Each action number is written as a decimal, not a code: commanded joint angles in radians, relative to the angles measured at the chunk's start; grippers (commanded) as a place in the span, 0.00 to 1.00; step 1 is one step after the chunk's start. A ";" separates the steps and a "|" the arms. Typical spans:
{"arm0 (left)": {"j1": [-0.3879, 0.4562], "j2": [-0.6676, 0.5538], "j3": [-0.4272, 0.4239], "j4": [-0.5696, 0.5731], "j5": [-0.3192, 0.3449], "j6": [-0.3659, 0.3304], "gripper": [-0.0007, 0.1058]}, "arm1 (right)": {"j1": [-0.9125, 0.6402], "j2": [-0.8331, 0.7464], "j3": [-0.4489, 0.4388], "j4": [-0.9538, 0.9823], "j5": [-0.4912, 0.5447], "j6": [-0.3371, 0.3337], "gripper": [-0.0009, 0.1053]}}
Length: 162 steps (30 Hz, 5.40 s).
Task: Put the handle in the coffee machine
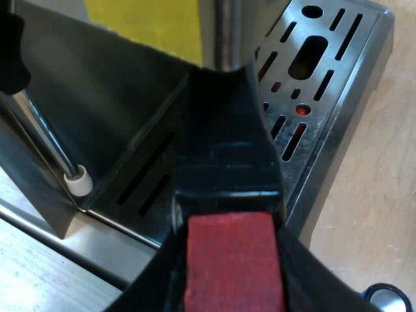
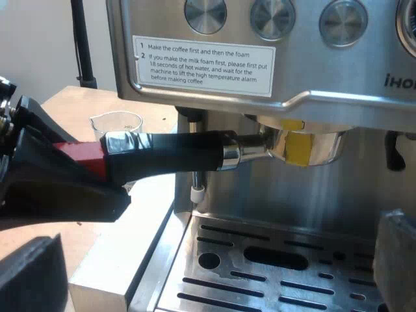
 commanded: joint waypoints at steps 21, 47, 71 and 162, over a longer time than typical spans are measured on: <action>0.053 -0.014 -0.020 -0.052 0.284 0.171 0.01 | -0.004 -0.006 -0.004 0.002 0.007 -0.011 0.92; 0.053 -0.014 -0.020 -0.103 0.261 0.110 0.01 | -0.004 -0.006 -0.004 0.002 0.007 -0.011 0.92; 0.059 -0.014 0.038 -0.167 0.261 0.061 0.01 | -0.004 -0.006 -0.004 0.002 0.007 -0.011 0.92; 0.053 0.042 0.008 -0.093 0.247 0.029 0.01 | -0.004 -0.006 -0.004 0.002 0.007 -0.011 0.92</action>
